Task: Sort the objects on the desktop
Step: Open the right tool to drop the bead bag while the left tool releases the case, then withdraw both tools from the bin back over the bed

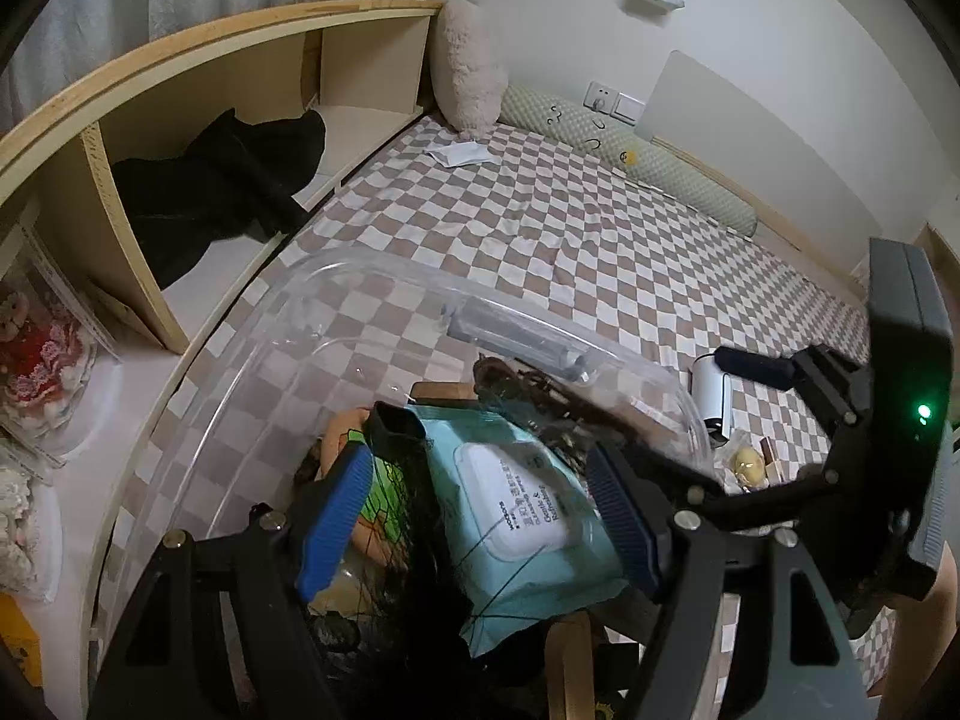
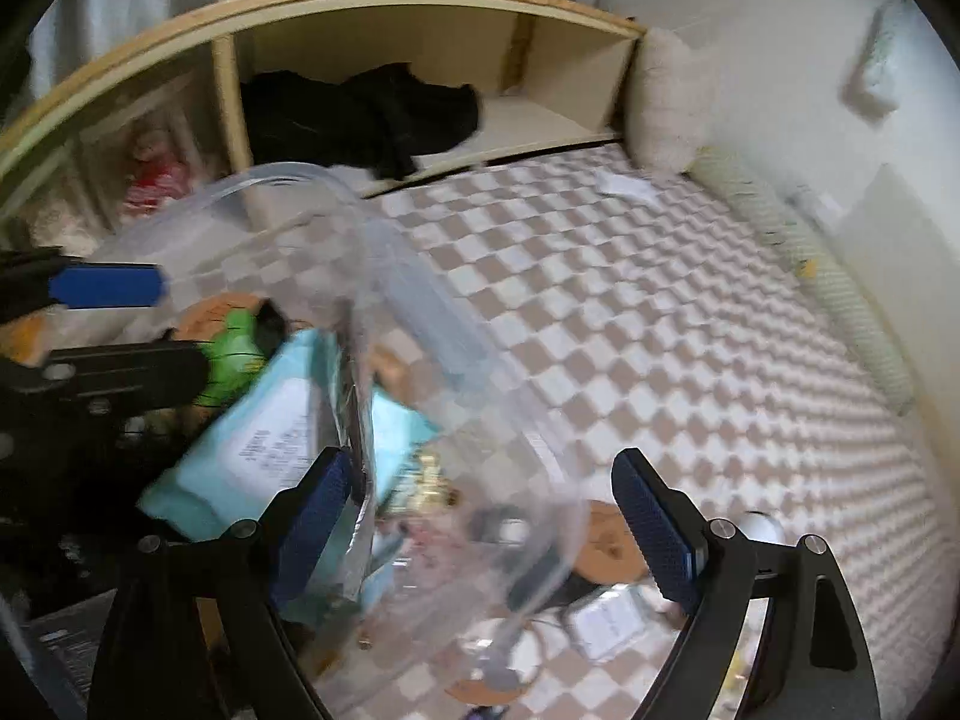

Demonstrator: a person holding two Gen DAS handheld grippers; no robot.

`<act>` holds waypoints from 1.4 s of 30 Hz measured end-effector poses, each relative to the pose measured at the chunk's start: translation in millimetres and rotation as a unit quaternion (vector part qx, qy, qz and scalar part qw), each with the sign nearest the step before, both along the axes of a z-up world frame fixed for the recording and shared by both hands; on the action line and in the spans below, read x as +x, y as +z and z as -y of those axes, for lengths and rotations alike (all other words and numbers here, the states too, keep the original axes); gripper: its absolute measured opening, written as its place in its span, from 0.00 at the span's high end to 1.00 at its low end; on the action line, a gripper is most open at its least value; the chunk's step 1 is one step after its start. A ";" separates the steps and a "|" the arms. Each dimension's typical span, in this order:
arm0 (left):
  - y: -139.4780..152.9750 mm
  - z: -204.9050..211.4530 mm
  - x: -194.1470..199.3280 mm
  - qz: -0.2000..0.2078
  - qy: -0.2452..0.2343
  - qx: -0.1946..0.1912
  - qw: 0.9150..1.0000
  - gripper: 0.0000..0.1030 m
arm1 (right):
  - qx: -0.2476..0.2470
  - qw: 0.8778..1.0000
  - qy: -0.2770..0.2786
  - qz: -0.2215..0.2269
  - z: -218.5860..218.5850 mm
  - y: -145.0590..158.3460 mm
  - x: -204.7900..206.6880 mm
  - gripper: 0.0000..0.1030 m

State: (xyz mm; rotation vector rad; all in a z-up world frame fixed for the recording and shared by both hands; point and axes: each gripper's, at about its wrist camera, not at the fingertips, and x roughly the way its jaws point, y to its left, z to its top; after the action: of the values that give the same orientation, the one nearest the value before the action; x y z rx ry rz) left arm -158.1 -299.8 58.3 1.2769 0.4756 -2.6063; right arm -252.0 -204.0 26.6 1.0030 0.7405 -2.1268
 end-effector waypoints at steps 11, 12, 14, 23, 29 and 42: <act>-2.5 -6.5 4.1 0.007 -0.009 -0.011 1.000 0.28 | 0.067 0.993 -0.084 -0.046 -16.0 -11.9 -27.1 0.14; -2.7 -7.0 4.0 0.008 -0.010 -0.012 1.000 0.28 | 0.068 0.992 -0.093 -0.044 -19.4 -13.8 -32.2 0.14; -2.7 -8.9 4.0 0.008 -0.013 -0.014 1.000 0.28 | 0.056 0.993 -0.102 -0.024 -24.6 -14.2 -38.0 0.14; 0.6 -18.7 8.4 0.002 -0.024 -0.017 1.000 0.28 | 0.013 0.997 -0.071 0.011 -29.0 2.2 -20.9 0.14; 3.2 -30.4 17.5 -0.001 -0.016 -0.032 0.999 0.00 | -0.005 0.999 -0.045 0.007 -31.5 11.4 8.1 0.14; 15.3 -43.5 55.7 -0.011 0.016 -0.062 0.998 0.00 | -0.055 0.997 -0.048 0.010 -66.9 22.6 43.1 0.00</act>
State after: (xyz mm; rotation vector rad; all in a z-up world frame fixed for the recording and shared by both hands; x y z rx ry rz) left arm -102.4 -256.2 73.6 1.1919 0.3285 -2.5825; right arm -208.9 -137.1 49.2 1.0172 0.5685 -2.2104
